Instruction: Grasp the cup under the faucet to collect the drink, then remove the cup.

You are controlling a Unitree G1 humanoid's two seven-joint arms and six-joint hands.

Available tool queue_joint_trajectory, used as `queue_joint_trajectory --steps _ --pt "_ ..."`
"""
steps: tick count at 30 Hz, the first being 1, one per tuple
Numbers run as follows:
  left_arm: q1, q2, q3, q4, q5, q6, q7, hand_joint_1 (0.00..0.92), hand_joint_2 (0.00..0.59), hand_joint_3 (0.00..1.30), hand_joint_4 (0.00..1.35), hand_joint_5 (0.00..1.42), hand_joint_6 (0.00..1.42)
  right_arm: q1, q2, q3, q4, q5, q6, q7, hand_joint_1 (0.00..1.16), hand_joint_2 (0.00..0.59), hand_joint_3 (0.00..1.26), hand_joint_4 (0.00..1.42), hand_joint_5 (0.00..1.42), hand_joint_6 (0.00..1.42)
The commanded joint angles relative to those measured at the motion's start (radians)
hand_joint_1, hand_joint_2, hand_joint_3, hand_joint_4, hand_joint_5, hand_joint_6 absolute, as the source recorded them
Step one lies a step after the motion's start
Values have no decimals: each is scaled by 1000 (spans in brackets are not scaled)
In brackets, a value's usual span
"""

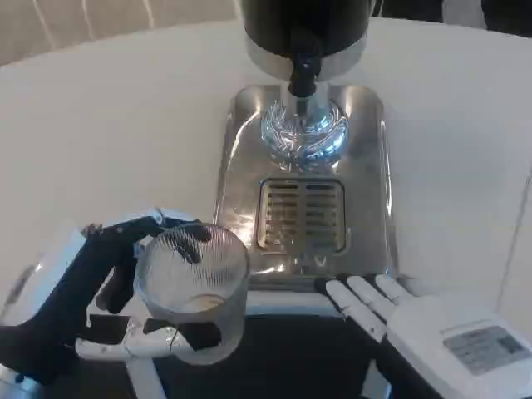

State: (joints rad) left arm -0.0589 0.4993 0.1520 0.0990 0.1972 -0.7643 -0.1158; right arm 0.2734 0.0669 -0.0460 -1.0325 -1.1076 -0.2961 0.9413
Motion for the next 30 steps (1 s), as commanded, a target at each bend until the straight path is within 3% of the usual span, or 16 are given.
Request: queue_joint_trajectory --steps 1,18,30 --pt "4 -8 5 -9 -35 5 -2 592 0 1016 1224 1389 1424 11 170 5 -15 -7 -5 -16 186 516 0 0 0 0" --pt "-27 -17 -11 31 -22 15 4 593 0 1016 1211 1389 1424 -13 153 11 -15 -20 38 -6 186 516 0 0 0 0" --pt "-274 -105 -52 270 102 35 133 593 0 1007 1210 1375 1424 -22 143 -13 -15 1 33 3 186 516 0 0 0 0"
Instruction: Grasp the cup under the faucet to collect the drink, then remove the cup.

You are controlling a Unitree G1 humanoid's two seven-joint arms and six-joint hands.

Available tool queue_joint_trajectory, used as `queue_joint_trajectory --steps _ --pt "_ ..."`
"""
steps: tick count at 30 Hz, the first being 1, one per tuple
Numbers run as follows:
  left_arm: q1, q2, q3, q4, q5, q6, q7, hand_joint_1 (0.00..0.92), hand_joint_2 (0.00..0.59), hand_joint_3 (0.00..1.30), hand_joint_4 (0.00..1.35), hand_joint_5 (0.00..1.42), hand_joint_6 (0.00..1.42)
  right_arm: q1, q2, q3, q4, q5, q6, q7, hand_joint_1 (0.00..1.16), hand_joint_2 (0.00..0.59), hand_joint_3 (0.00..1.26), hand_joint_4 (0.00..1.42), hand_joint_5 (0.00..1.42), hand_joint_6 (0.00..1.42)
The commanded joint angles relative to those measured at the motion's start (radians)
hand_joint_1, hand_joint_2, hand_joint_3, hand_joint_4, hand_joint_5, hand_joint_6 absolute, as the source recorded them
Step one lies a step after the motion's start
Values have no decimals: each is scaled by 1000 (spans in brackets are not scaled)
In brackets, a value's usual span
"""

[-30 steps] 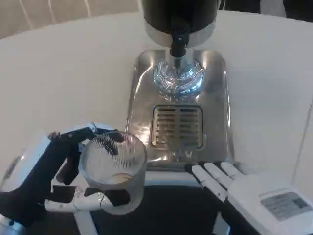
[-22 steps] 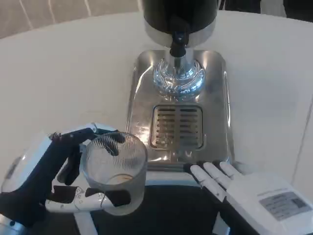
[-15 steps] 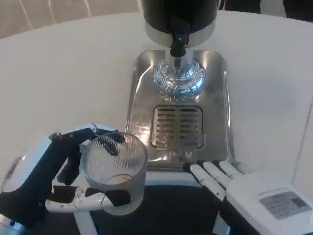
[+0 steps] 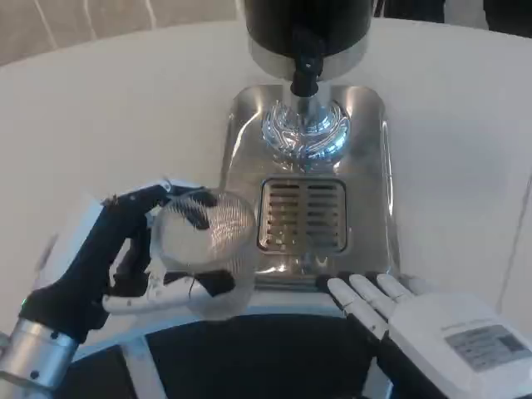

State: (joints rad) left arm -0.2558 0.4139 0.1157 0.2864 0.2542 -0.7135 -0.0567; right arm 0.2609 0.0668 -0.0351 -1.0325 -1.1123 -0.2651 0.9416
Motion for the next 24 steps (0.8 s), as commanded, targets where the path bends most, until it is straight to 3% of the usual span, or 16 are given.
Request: queue_joint_trajectory --steps 1,12,24 --pt "-103 -24 -24 113 59 -22 89 593 0 1007 1210 1375 1424 -10 139 -32 -15 10 2 5 186 516 0 0 0 0" --pt "-384 -109 -154 430 178 -31 246 593 0 1006 1210 1375 1424 20 132 -105 -15 63 -29 3 186 516 0 0 0 0" --pt "-564 -160 -250 678 236 22 386 593 0 990 1172 1364 1421 8 97 -223 -15 172 -28 33 184 511 0 0 0 0"
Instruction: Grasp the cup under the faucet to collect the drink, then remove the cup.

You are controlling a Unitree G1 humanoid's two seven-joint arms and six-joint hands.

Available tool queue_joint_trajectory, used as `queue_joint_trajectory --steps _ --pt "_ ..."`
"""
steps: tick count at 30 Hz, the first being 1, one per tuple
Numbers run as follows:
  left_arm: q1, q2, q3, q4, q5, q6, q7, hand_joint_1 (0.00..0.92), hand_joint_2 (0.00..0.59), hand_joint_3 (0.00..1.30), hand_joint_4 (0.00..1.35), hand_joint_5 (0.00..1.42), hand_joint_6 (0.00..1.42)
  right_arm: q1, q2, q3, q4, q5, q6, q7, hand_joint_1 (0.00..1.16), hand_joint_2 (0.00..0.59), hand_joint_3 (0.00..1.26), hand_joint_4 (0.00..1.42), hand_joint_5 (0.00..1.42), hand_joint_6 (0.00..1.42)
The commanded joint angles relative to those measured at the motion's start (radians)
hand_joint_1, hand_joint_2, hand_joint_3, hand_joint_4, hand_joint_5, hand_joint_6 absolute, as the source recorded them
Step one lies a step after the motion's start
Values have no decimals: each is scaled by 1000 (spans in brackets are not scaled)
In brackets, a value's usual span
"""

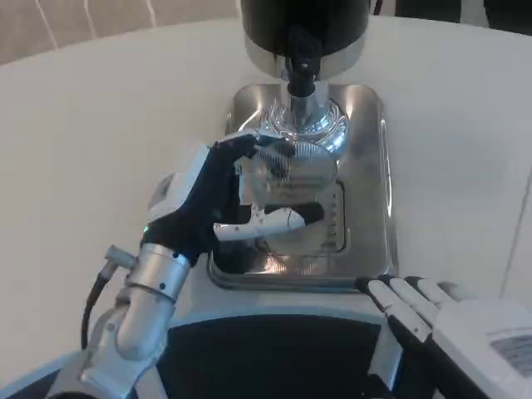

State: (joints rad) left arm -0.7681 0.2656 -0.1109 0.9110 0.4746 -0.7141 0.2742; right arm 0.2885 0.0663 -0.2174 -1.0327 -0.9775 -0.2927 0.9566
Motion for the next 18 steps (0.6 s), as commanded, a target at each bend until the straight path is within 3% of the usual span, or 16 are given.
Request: queue_joint_trajectory --steps 1,3,6,8,11,13,18 --pt "-59 -12 -31 61 23 31 70 593 0 975 1133 1336 1398 -20 97 -48 -14 44 -2 20 184 510 0 0 0 0" --pt "-70 -11 -45 74 35 50 95 585 0 915 1047 1261 1373 -20 96 -58 -14 55 -5 25 183 509 0 0 0 0" --pt "-80 -4 -65 85 54 83 116 557 0 765 811 1064 1272 -15 94 -73 -14 70 -7 29 181 507 0 0 0 0" --pt "-80 12 -85 80 75 100 133 444 48 600 607 917 1156 -11 92 -83 -14 82 -9 31 179 507 0 0 0 0" --pt "-78 28 -100 77 82 104 135 243 24 312 300 566 794 -11 96 -78 -14 82 -9 33 173 509 0 0 0 0" --pt "-78 41 -104 71 84 108 132 192 16 219 177 411 600 -13 100 -69 -14 74 -7 35 170 510 0 0 0 0" --pt "-80 67 -114 59 84 117 127 154 11 153 86 307 501 -17 112 -31 -14 42 3 34 170 507 0 0 0 0"
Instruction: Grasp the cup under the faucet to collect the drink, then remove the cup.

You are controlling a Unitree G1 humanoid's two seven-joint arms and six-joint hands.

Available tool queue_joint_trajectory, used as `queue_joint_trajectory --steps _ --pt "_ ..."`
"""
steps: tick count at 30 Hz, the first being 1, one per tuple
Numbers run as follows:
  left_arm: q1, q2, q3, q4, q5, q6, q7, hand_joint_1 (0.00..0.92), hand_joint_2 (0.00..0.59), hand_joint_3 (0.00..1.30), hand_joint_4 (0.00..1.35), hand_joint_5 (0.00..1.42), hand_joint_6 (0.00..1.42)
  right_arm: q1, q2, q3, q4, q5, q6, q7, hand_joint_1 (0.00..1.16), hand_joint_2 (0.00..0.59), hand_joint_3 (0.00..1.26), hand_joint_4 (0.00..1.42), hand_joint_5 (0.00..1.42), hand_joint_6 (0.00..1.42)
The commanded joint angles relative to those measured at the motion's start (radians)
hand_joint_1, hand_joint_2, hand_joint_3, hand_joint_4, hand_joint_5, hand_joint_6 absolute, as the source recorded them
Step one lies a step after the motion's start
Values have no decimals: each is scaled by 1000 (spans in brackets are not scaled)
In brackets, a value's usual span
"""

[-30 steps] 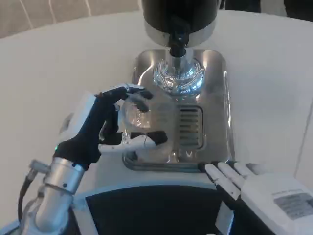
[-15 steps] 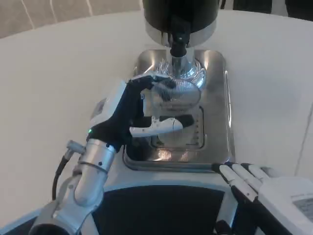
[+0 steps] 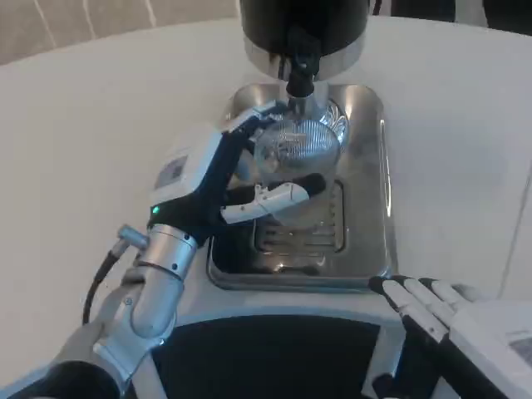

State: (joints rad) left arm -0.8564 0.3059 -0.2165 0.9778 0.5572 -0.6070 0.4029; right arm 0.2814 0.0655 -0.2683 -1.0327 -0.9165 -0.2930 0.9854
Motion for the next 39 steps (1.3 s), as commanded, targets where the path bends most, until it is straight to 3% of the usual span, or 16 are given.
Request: queue_joint_trajectory --steps 1,9,14,17,19,24,27,32,39 --pt "7 31 -9 -10 0 9 -5 140 9 141 73 265 464 -7 114 26 -15 -24 5 3 170 507 0 0 0 0" --pt "26 81 15 -37 -42 -25 -43 103 18 99 14 183 371 -9 127 62 -15 -53 26 -8 170 506 0 0 0 0" --pt "67 135 55 -72 -92 -51 -76 82 20 87 14 184 367 -56 135 72 -15 -46 110 -4 169 501 0 0 0 0" --pt "109 176 82 -104 -117 -63 -92 67 21 86 17 184 354 -138 139 78 -15 -46 264 16 163 499 0 0 0 0" --pt "136 197 98 -124 -132 -67 -100 56 24 86 37 191 348 -213 128 88 -15 -48 401 35 136 503 0 0 0 0" --pt "197 235 123 -176 -140 -65 -114 44 51 123 107 225 343 -373 67 129 -12 -50 703 60 105 535 0 0 0 0" --pt "247 275 117 -230 -109 -68 -126 66 83 169 153 241 348 -512 32 154 28 -31 867 43 94 552 0 0 0 0" --pt "311 307 113 -290 -88 -97 -135 95 135 209 193 223 335 -646 11 201 81 8 1032 -4 75 575 0 0 0 0" --pt "425 371 106 -369 -50 -158 -167 79 144 179 122 158 299 -764 -19 262 144 89 1151 -96 63 576 0 0 0 0"
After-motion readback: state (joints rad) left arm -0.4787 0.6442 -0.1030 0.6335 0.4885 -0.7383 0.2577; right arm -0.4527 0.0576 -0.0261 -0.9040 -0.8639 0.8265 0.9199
